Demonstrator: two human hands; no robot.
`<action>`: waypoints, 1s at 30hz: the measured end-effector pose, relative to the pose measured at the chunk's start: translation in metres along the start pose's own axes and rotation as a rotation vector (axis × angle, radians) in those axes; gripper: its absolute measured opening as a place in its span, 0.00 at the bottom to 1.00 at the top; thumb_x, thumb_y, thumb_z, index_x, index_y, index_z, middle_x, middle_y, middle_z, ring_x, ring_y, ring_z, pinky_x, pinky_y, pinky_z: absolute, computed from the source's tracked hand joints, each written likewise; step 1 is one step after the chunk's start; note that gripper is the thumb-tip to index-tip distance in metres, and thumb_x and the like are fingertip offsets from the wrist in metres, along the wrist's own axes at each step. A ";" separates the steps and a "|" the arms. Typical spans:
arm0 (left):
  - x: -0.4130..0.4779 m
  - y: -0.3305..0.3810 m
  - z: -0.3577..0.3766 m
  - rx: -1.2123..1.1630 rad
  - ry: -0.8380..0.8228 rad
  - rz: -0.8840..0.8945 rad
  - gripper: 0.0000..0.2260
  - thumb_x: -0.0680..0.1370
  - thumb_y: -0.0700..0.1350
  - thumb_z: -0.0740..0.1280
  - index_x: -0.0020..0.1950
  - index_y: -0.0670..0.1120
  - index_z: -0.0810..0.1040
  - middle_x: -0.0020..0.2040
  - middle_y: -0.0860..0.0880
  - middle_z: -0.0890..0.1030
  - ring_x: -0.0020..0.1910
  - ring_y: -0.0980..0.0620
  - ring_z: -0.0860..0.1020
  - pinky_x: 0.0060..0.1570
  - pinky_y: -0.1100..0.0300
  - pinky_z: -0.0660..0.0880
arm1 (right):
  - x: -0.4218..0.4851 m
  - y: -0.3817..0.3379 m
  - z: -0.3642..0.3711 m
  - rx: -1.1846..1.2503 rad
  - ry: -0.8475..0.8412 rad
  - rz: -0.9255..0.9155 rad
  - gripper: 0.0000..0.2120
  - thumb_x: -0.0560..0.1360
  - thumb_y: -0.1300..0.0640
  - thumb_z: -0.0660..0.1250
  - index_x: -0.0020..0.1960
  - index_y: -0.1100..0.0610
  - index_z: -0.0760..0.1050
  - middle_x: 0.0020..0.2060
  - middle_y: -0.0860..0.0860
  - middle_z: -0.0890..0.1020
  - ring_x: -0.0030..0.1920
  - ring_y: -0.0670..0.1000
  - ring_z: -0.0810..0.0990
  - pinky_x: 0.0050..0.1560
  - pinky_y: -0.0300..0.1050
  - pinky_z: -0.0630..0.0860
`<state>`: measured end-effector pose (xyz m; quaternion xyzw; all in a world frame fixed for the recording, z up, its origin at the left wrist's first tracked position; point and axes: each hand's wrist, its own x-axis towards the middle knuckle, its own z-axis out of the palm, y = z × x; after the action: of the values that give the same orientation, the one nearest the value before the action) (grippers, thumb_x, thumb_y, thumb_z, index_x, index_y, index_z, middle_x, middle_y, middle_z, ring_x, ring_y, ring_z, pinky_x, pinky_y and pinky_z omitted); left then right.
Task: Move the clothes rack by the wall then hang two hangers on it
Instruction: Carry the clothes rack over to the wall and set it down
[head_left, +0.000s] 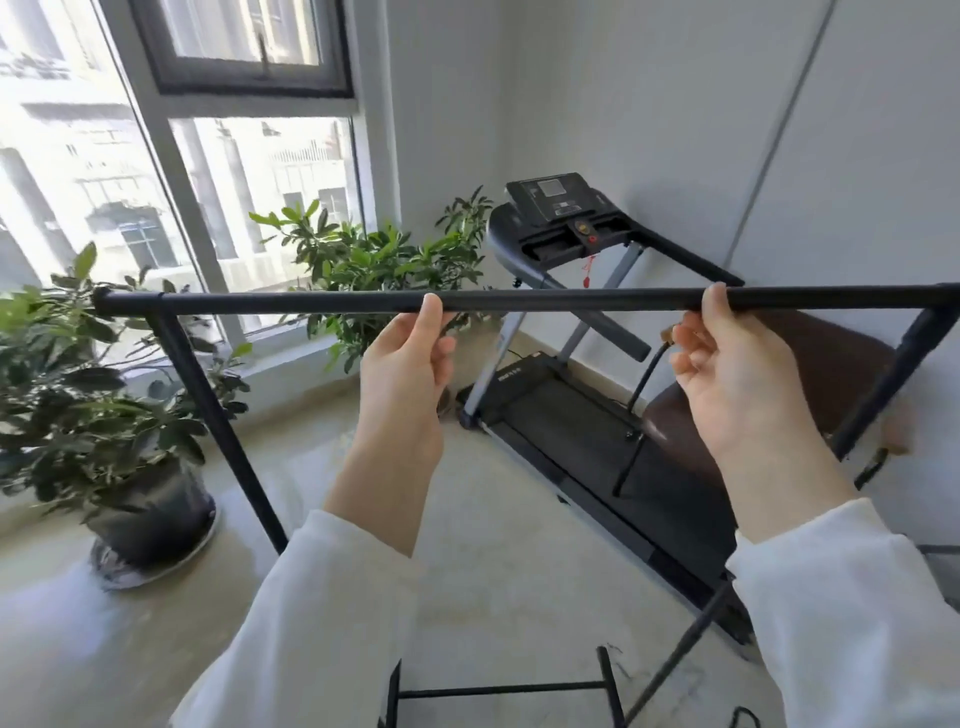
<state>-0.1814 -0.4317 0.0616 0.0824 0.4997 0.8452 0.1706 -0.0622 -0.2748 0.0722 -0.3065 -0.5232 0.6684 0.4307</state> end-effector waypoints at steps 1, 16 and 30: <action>0.000 0.007 -0.011 -0.015 0.025 0.011 0.07 0.77 0.46 0.64 0.41 0.46 0.77 0.36 0.52 0.74 0.30 0.59 0.68 0.35 0.66 0.67 | -0.004 0.004 0.011 0.002 -0.021 0.006 0.09 0.76 0.47 0.60 0.45 0.52 0.74 0.36 0.45 0.77 0.41 0.42 0.77 0.45 0.36 0.72; -0.054 0.095 -0.165 -0.102 0.573 0.279 0.04 0.75 0.45 0.65 0.41 0.46 0.75 0.37 0.51 0.78 0.28 0.60 0.70 0.31 0.67 0.67 | -0.083 0.045 0.182 0.085 -0.595 0.196 0.09 0.76 0.52 0.61 0.37 0.50 0.72 0.33 0.46 0.75 0.36 0.42 0.74 0.40 0.36 0.69; -0.190 0.150 -0.256 -0.027 1.036 0.471 0.07 0.77 0.48 0.63 0.39 0.50 0.74 0.39 0.55 0.77 0.40 0.59 0.73 0.44 0.66 0.72 | -0.234 0.059 0.269 0.133 -1.111 0.358 0.05 0.76 0.53 0.62 0.41 0.51 0.73 0.34 0.46 0.75 0.36 0.43 0.74 0.37 0.36 0.68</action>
<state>-0.1157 -0.7774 0.0732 -0.2361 0.4753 0.7969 -0.2886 -0.2058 -0.6066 0.0772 0.0341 -0.5675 0.8226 -0.0095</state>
